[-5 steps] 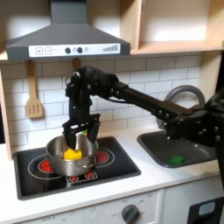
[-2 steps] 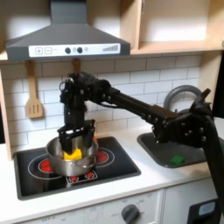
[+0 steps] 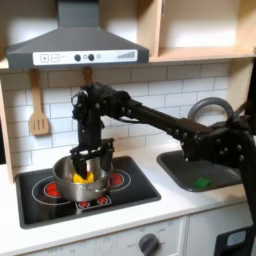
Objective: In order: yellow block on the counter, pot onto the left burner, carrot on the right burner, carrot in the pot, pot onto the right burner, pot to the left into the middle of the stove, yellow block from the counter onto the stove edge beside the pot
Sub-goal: 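Take the yellow block out of the pot and put it on the counter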
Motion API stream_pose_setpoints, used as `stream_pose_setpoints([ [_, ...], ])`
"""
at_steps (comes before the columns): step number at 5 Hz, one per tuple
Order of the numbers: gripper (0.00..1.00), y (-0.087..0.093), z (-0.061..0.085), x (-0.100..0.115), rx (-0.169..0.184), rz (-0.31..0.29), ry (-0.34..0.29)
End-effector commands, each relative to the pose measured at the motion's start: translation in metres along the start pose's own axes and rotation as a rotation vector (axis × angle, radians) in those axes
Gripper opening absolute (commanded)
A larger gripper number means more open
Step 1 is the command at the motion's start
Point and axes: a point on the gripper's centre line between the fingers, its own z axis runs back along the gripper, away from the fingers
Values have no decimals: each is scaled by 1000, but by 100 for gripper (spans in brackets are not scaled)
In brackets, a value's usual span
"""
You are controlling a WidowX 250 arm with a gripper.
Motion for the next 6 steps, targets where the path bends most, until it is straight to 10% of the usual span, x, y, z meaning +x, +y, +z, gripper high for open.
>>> stream_pose_setpoints([
  [1, 100, 6, -12, 3, 68, 12, -12],
  [5, 91, 11, -15, 4, 106, 54, -4],
  [6, 0, 12, -12, 6, 96, 46, -25],
])
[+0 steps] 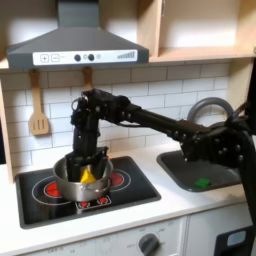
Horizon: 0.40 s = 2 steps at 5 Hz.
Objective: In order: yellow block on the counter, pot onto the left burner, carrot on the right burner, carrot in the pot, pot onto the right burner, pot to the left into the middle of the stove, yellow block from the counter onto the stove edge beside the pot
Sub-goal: 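Take the yellow block out of the pot and put it on the counter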
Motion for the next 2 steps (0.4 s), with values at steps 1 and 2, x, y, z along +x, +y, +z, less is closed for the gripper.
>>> stream_pose_setpoints([
  [1, 0, 0, 7, 1, -33, 19, -33],
  [2, 0, -4, 12, 3, -64, 14, -43],
])
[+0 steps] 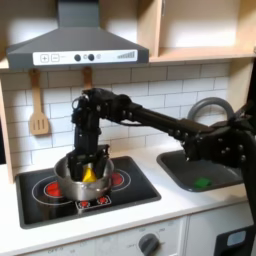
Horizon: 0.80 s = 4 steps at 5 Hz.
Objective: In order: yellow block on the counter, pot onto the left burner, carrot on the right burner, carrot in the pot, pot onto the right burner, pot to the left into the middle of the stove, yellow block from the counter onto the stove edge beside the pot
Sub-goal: 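Take the yellow block out of the pot and put it on the counter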
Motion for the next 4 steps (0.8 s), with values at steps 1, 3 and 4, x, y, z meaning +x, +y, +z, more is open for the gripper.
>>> stream_pose_setpoints([
  [1, 0, -4, 12, 5, -49, 15, -28],
  [3, 0, -15, 22, 10, -112, 9, -41],
  [4, 0, -22, 22, 9, -147, 11, -32],
])
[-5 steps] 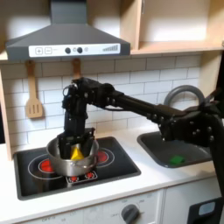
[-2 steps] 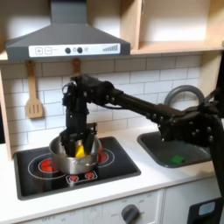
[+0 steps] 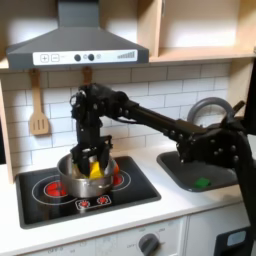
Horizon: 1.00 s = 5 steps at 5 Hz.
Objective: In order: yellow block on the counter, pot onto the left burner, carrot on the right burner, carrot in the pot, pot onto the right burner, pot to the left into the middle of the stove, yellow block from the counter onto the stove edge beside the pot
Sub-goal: 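Take the yellow block out of the pot and put it on the counter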
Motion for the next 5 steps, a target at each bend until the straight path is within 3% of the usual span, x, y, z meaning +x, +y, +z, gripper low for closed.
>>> stream_pose_setpoints([
  [1, 0, -7, -3, -5, -31, 4, 14],
  [2, 0, -8, -1, -3, -28, -15, 0],
  [4, 0, -22, 11, 1, -66, -28, 1],
  [5, 0, -30, 33, 6, -75, -35, -50],
])
